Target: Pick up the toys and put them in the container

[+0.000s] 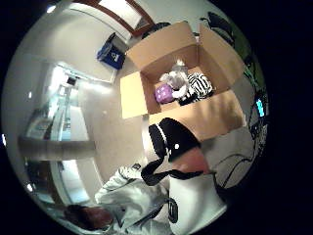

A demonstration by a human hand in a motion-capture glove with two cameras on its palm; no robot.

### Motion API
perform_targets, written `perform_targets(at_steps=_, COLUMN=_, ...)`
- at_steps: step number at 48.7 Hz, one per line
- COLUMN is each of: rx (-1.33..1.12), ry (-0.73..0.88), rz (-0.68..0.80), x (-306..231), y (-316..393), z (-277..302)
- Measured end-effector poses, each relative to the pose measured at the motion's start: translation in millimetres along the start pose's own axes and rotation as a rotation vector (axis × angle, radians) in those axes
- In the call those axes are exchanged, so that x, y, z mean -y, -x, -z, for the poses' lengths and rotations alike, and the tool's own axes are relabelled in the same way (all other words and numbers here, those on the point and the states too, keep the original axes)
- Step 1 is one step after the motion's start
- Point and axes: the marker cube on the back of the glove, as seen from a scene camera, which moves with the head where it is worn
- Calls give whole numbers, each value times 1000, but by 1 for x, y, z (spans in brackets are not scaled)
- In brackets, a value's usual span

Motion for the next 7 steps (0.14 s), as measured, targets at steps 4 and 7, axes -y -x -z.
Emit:
perform_targets(at_steps=4, rx=7, ry=10, rz=13, x=-10, y=-6, z=4)
perform_targets(at_steps=7, rx=6, ry=12, rz=20, x=-16, y=-11, z=6)
